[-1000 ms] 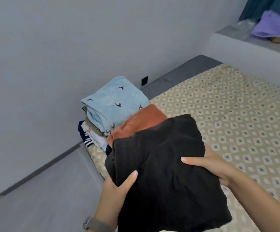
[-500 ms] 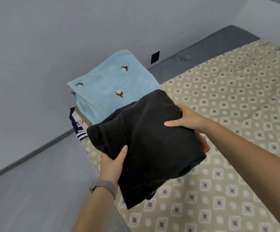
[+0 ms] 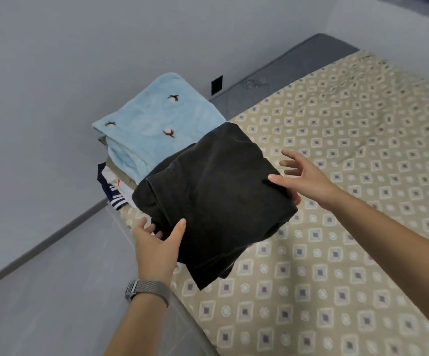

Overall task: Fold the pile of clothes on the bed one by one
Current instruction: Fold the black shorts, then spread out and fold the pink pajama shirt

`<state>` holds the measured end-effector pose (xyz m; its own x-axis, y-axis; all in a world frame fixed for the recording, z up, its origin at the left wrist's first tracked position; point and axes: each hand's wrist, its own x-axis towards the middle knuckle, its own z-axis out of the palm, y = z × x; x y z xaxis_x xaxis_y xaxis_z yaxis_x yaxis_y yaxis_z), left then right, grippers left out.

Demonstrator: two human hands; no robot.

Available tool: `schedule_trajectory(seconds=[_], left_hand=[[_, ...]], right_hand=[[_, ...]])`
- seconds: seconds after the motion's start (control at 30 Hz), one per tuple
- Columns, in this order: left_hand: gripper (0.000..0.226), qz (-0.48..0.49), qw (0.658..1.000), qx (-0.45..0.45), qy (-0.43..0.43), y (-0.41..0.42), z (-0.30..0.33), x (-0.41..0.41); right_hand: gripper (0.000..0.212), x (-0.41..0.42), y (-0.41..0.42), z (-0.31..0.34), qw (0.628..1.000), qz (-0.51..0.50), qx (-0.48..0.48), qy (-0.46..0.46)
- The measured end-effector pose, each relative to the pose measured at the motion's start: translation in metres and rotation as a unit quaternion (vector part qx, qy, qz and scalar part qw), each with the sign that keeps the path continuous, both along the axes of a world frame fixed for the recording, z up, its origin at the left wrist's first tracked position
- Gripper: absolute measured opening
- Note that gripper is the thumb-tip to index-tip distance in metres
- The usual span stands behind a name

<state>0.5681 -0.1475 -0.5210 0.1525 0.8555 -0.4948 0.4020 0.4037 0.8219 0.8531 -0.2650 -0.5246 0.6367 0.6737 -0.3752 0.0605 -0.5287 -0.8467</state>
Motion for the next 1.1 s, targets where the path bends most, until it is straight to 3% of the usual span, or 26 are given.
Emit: schedule_trajectory(seconds=[0.2, 0.33, 0.47, 0.57, 0.8, 0.97, 1.1], left_hand=[[0.065, -0.094, 0.977, 0.188, 0.042, -0.064, 0.024, -0.028], [0.05, -0.264, 0.947, 0.177, 0.038, -0.12, 0.01, -0.038], [0.05, -0.514, 0.838, 0.139, 0.12, -0.171, -0.022, -0.033], [0.06, -0.616, 0.749, 0.152, 0.191, -0.205, -0.045, -0.022], [0.052, -0.712, 0.658, 0.121, 0.212, -0.304, -0.078, 0.013], [0.044, -0.738, 0.638, 0.11, 0.193, -0.392, -0.106, 0.029], [0.042, -0.734, 0.638, 0.111, 0.203, -0.46, -0.131, 0.049]], right_hand=[[0.075, -0.043, -0.13, -0.001, 0.996, -0.08, -0.046, 0.003], [0.066, -0.079, -0.228, -0.028, 0.982, -0.117, -0.145, 0.006], [0.06, -0.105, -0.333, -0.059, 0.944, -0.104, -0.31, -0.038], [0.058, -0.119, -0.409, -0.073, 0.906, -0.115, -0.404, -0.051], [0.05, -0.145, -0.561, -0.105, 0.855, -0.161, -0.492, -0.022], [0.045, -0.152, -0.644, -0.141, 0.843, -0.198, -0.499, 0.025], [0.065, -0.134, -0.689, -0.173, 0.847, -0.261, -0.462, 0.009]])
